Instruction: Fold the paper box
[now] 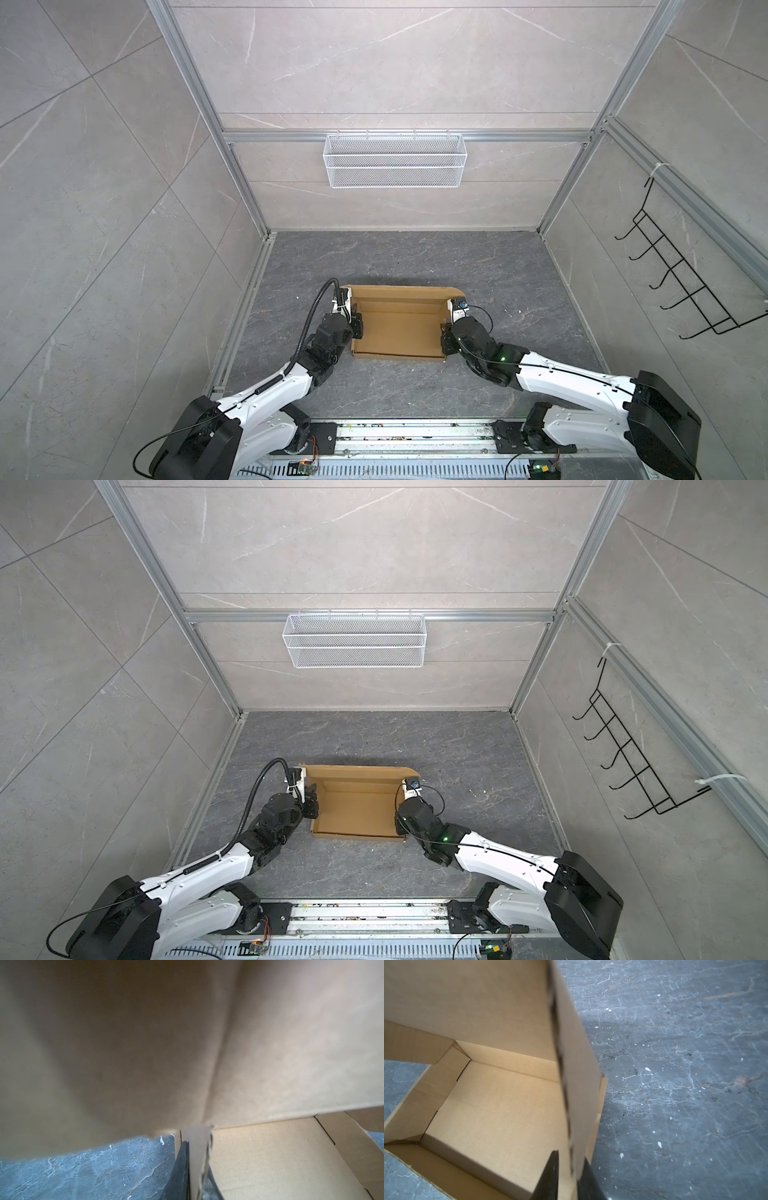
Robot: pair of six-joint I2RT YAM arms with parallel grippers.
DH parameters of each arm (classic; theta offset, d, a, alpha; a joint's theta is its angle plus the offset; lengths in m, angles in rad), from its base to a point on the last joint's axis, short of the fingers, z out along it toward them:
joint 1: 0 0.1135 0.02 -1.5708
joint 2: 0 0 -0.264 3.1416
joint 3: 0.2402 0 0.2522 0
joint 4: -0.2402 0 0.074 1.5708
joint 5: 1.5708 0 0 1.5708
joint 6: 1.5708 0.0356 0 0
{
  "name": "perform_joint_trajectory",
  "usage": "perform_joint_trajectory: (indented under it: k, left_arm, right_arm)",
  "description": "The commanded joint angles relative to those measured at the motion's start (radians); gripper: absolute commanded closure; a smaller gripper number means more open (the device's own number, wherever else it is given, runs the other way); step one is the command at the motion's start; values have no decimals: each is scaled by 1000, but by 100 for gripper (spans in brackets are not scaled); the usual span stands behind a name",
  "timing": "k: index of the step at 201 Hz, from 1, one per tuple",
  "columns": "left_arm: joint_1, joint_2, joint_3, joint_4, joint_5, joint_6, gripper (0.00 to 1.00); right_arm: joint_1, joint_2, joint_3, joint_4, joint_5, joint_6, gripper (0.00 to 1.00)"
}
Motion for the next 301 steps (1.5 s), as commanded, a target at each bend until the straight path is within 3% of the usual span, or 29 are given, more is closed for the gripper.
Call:
perform_joint_trajectory:
  k: [1,56,96,121,155,236,301]
  left_arm:
    - [-2,-9,5,-107,-16,49,93]
    - [-4,-13,25,-127,-20,63,93]
    - [-2,-3,40,-127,-15,69,93]
    - [-3,-4,48,-133,-13,69,93]
    - [-4,1,40,-115,2,43,93]
    - [-29,-27,10,-103,19,-12,93]
    - [-30,-21,-60,-69,-9,-21,93]
  right_arm:
    - [-7,-55,30,-58,15,-66,74]
    - [-12,-89,103,-124,38,-154,70]
    - [-12,-70,119,-103,59,-157,80]
    - [-11,-67,109,-83,52,-133,89]
    - [13,-49,72,-30,47,-73,95]
    - [123,11,31,41,183,51,97]
    - [123,-8,-15,49,187,34,97]
